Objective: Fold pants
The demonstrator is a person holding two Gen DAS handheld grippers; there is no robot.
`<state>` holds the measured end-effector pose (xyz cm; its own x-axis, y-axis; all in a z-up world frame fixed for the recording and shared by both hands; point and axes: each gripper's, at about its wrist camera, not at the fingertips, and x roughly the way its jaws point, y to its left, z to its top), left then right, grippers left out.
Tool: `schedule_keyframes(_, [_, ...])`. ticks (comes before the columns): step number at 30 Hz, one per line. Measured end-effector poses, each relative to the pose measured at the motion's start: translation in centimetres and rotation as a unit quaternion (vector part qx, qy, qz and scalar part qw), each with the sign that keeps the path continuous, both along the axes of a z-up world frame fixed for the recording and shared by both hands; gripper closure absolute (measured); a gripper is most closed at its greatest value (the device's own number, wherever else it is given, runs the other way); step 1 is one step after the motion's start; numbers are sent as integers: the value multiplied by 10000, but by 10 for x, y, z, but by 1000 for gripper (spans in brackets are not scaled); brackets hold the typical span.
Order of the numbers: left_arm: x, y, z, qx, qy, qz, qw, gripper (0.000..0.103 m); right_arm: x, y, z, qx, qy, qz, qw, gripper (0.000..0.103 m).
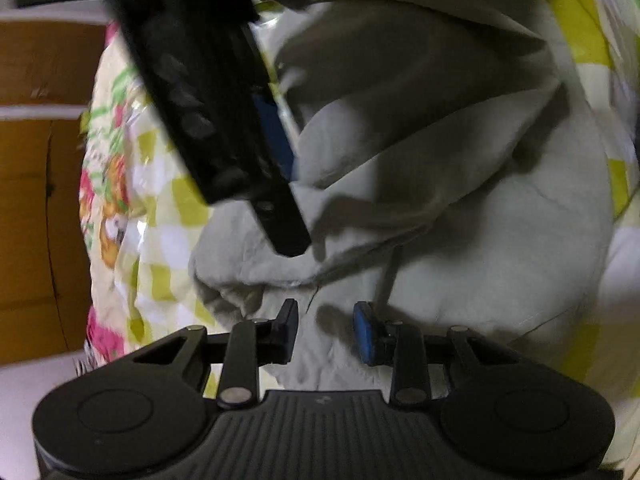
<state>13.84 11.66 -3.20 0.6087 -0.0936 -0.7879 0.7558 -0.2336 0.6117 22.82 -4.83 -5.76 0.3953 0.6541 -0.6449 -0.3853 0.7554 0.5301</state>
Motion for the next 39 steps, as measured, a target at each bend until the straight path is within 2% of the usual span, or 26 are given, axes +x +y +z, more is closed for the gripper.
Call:
schedule_keyframes(1, [1, 3, 3, -83, 8, 123, 9999, 56, -1, -1, -1, -88, 15, -86, 9999, 48])
schedule_keyframes(3, [4, 8, 8, -257, 54, 322, 9991, 56, -1, -1, -3, 85, 61, -177, 9998, 49])
schedule_keyframes(6, [9, 18, 15, -490, 165, 682, 9963, 55, 1, 0, 0, 289, 116, -255, 9992, 59])
schedule_keyframes(8, [11, 23, 19, -629, 187, 869, 9941, 55, 2, 5, 4, 343, 25, -210, 9992, 87])
schedule_keyframes(10, [14, 30, 27, -854, 367, 1188, 9886, 55, -1, 16, 14, 177, -241, -4, 9996, 93])
schedule_keyframes(14, [19, 54, 53, -1430, 705, 1952, 9677, 55, -15, 45, 29, 197, -494, 688, 9962, 96])
schedule_keyframes(17, [1, 72, 60, -1462, 673, 2157, 9631, 55, -24, 81, 30, 316, -597, 1308, 9891, 98])
schedule_keyframes(20, [-13, 88, 56, -1356, 800, 2317, 9600, 55, -40, 115, 29, 473, -654, 1914, 9782, 98])
schedule_keyframes(21, [-17, 90, 51, -1303, 762, 2351, 9602, 55, -46, 123, 28, 358, -691, 2043, 9758, 97])
schedule_keyframes(24, [-26, 88, 39, -1256, 510, 2203, 9660, 55, -65, 108, 29, 18, -806, 1776, 9808, 92])
schedule_keyframes(28, [-17, 65, 41, -1706, 502, 1921, 9651, 53, -89, 43, 33, -341, -635, 933, 9930, 84])
schedule_keyframes(31, [2, 39, 49, -1912, 369, 1835, 9635, 48, -115, 7, 40, -942, -745, 512, 9914, 76])
schedule_keyframes(32, [10, 31, 53, -1964, 444, 2041, 9580, 46, -125, -1, 43, -1172, -867, 439, 9883, 72])
schedule_keyframes(33, [22, 26, 57, -2056, 588, 2314, 9491, 46, -133, -5, 45, -1339, -968, 420, 9854, 70])
schedule_keyframes(34, [32, 23, 60, -2198, 780, 2647, 9357, 46, -140, -9, 46, -1441, -1056, 426, 9830, 66])
schedule_keyframes(36, [47, 21, 59, -2459, 1166, 3315, 9034, 46, -149, -11, 45, -1471, -1172, 494, 9809, 64])
schedule_keyframes(37, [49, 19, 55, -2502, 1198, 3526, 8937, 46, -150, -13, 45, -1423, -1183, 497, 9815, 64])
schedule_keyframes(39, [48, 12, 45, -2564, 965, 3774, 8846, 45, -150, -20, 41, -1273, -1135, 420, 9845, 64])
